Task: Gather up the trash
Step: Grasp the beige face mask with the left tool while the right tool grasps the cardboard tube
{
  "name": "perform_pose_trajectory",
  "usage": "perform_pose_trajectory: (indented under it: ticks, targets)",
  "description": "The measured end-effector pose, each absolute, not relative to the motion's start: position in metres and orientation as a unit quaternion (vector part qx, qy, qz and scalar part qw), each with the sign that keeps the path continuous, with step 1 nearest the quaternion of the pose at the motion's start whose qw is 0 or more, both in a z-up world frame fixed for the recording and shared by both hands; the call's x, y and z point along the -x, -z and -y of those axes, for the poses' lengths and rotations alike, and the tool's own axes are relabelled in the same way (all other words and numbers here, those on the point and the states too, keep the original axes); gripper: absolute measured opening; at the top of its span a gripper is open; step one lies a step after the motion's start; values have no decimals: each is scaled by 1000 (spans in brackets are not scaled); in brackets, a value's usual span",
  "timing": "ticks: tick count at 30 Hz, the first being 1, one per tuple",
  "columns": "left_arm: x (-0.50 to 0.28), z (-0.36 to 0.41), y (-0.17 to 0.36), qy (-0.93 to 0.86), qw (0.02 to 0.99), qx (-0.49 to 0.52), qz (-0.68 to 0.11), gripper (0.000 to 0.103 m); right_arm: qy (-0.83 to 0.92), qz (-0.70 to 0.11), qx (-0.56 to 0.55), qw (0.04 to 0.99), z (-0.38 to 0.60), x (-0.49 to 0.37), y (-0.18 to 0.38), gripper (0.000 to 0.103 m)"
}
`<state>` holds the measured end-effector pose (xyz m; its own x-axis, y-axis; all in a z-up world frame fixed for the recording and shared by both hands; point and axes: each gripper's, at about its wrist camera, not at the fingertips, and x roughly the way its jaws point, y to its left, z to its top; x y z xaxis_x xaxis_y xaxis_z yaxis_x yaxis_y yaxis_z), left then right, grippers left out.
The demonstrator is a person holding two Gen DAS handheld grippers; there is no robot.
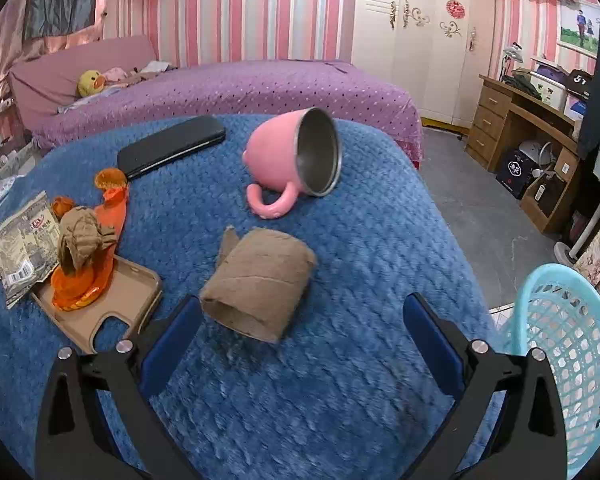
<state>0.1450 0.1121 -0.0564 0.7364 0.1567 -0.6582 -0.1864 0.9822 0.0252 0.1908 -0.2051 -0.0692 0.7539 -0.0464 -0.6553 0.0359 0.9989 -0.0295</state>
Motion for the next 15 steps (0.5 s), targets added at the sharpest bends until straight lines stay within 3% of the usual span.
perform_pose_trajectory:
  ticks: [4,8,10,15]
  targets:
    - [-150,-122,60,-93,929,22,-359,97,17,-361,9,932,198,-201,73,96]
    - [-155,-133,61,-101,925,20,-365,97,-9,-386,-1,922,197,-213,80,64]
    - [-157,-138,60,-107,925,22,-365,97,-20,-388,3,921,193,-213,81,56]
    - [-169,-150,66,-119,916,55,-380,97,-33,-374,-2,927,192,-209,77,51]
